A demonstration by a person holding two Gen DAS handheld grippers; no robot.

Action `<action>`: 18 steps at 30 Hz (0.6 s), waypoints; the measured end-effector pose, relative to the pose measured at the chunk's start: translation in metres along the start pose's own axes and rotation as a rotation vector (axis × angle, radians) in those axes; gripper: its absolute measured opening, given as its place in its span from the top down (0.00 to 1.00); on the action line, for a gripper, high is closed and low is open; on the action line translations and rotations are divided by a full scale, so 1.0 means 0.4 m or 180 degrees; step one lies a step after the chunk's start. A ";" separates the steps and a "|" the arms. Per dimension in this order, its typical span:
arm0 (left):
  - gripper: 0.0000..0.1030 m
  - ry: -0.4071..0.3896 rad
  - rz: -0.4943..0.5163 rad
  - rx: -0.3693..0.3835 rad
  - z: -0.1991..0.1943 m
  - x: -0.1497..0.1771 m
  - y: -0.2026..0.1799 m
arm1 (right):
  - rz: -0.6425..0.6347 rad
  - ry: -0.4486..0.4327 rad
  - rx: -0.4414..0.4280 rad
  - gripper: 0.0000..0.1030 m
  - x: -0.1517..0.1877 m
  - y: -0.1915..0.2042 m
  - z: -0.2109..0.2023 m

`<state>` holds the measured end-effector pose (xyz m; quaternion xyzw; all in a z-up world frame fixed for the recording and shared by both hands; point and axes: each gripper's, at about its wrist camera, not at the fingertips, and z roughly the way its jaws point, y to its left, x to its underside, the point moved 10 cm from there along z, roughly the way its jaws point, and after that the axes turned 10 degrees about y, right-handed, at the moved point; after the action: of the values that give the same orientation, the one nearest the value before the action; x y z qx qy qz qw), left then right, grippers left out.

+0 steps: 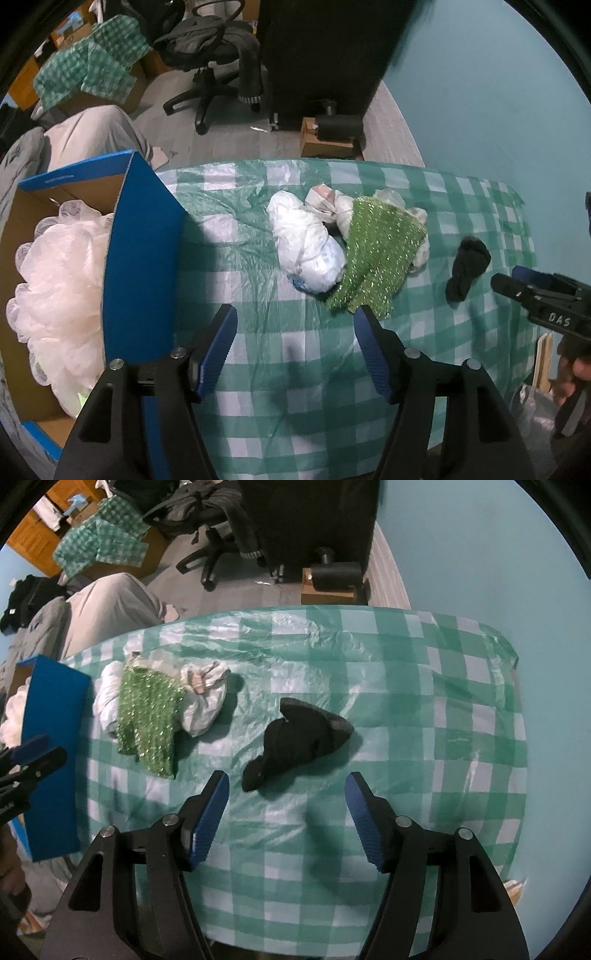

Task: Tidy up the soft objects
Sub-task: 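Move both grippers back over the table toward the black sock, then grasp the black sock with the right gripper while the left grasps the white bundle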

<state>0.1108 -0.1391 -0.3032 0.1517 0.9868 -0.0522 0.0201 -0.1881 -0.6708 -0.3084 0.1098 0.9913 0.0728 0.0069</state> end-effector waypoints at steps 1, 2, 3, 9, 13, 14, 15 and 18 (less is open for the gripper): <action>0.32 0.0005 -0.0026 0.0024 0.004 -0.005 0.002 | 0.0010 0.0005 0.0009 0.36 -0.006 -0.002 0.006; 0.31 0.0009 -0.0039 0.0038 0.007 -0.010 0.001 | 0.0026 0.0013 0.0021 0.36 -0.012 -0.005 0.016; 0.31 0.0019 -0.0059 0.0054 0.011 -0.015 0.002 | 0.0041 0.0024 0.0031 0.36 -0.015 -0.006 0.022; 0.28 0.0048 -0.0163 0.0100 0.035 -0.049 0.007 | 0.0199 0.0106 0.0059 0.36 -0.030 -0.030 0.072; 0.28 0.0046 -0.0239 0.0159 0.040 -0.075 0.009 | 0.0271 0.0144 0.0088 0.36 -0.035 -0.040 0.096; 0.26 0.0033 -0.0246 0.0161 0.041 -0.081 0.009 | 0.0277 0.0148 0.0082 0.36 -0.039 -0.039 0.099; 0.25 0.0025 -0.0250 0.0151 0.044 -0.086 0.009 | 0.0279 0.0152 0.0080 0.36 -0.039 -0.039 0.101; 0.24 0.0039 -0.0258 0.0119 0.056 -0.102 0.011 | 0.0270 0.0168 0.0106 0.36 -0.042 -0.038 0.107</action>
<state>0.1515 -0.1495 -0.3236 0.1123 0.9911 -0.0704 0.0091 -0.1737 -0.6829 -0.3529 0.1498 0.9866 0.0594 -0.0242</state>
